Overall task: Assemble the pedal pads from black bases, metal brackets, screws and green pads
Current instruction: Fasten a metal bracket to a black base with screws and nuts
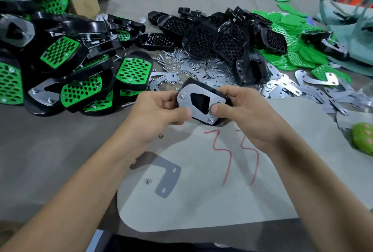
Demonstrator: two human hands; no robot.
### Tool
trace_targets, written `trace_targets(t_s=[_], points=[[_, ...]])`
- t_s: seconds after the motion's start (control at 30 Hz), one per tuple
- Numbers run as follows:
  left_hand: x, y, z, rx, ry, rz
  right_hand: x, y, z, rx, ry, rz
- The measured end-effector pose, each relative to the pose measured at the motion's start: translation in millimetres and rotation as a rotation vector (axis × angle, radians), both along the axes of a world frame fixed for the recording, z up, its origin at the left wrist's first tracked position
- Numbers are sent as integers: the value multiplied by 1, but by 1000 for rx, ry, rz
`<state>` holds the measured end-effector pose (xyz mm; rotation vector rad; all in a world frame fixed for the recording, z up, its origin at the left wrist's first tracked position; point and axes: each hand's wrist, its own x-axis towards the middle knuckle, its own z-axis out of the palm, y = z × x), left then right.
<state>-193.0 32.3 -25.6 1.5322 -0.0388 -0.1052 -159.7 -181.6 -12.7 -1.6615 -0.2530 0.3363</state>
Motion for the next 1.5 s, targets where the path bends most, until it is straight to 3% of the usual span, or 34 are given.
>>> trace_targets(t_s=[0.23, 0.57, 0.77, 0.83, 0.93, 1.0, 1.07, 1.17, 1.23, 1.4, 1.5], points=[[1, 1, 2, -137, 93, 34, -6, 4, -5, 293, 130, 41], [0, 2, 6, -234, 46, 57, -8, 0, -16, 306, 143, 105], [3, 1, 1, -194, 48, 111, -14, 16, -21, 391, 53, -194], [3, 2, -2, -94, 43, 132, -18, 22, -21, 262, -46, -265], [5, -1, -6, 167, 19, 172, -20, 26, -21, -172, -271, -589], [5, -5, -5, 152, 42, 194, -26, 27, -17, -419, -498, -725], [5, -6, -4, 122, 55, 230, -33, 29, -15, -581, -655, -652], [4, -5, -4, 119, 46, 246, -42, 30, -17, -795, -676, -429], [3, -7, -3, 130, 52, 242, -43, 30, -17, -833, -647, -364], [2, -7, -1, 174, 36, 245, -48, 41, -12, -946, -686, -340], [2, -6, -2, 164, 30, 243, -50, 46, -14, -1016, -613, -356]])
